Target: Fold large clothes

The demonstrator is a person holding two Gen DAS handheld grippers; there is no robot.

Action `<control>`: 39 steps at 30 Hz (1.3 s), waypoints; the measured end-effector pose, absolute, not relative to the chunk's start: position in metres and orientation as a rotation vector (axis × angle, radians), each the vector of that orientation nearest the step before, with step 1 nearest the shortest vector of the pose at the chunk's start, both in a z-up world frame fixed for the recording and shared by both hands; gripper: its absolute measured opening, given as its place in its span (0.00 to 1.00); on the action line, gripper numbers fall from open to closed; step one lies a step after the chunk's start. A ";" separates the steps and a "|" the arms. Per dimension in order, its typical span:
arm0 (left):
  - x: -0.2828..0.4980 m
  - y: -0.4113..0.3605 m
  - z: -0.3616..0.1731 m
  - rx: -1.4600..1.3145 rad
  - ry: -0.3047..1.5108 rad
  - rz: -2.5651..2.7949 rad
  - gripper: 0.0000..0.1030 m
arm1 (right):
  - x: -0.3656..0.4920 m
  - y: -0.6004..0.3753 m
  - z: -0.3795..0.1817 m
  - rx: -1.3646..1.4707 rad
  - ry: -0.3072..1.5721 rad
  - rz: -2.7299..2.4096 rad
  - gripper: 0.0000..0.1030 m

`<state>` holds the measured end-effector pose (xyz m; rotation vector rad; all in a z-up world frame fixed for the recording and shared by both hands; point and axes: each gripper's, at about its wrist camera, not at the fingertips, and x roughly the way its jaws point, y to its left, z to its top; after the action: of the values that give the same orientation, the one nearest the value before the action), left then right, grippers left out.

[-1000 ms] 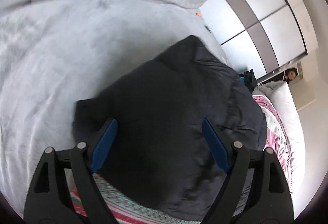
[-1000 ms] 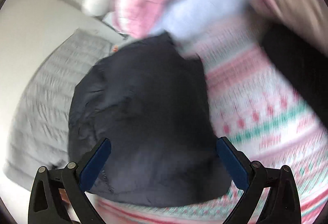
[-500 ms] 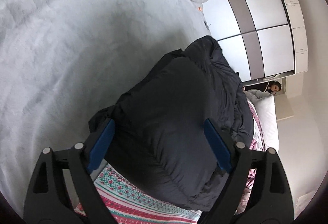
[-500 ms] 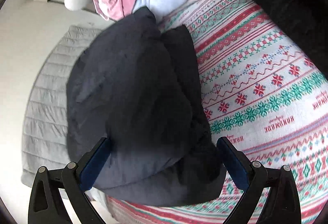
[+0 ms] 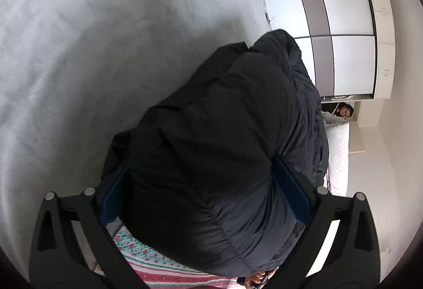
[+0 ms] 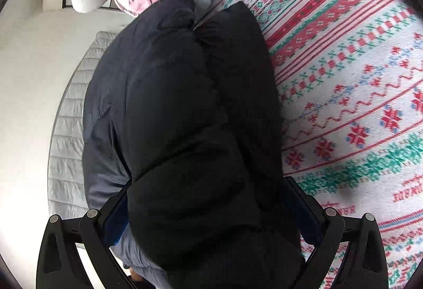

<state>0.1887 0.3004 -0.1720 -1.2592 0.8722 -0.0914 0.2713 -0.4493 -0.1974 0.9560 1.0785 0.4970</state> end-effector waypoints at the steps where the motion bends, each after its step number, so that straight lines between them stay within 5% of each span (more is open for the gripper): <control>1: 0.190 0.298 -0.172 -1.254 0.870 -0.094 0.97 | 0.273 -0.449 -0.198 0.961 1.075 0.494 1.00; 39: 0.194 0.274 -0.178 -1.349 0.852 -0.111 0.99 | 0.255 -0.408 -0.193 1.015 1.017 0.459 0.97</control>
<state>0.1936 0.2742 -0.1780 -1.3486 0.8524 -0.1114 0.2547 -0.4084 -0.1932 1.0151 1.0170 0.4592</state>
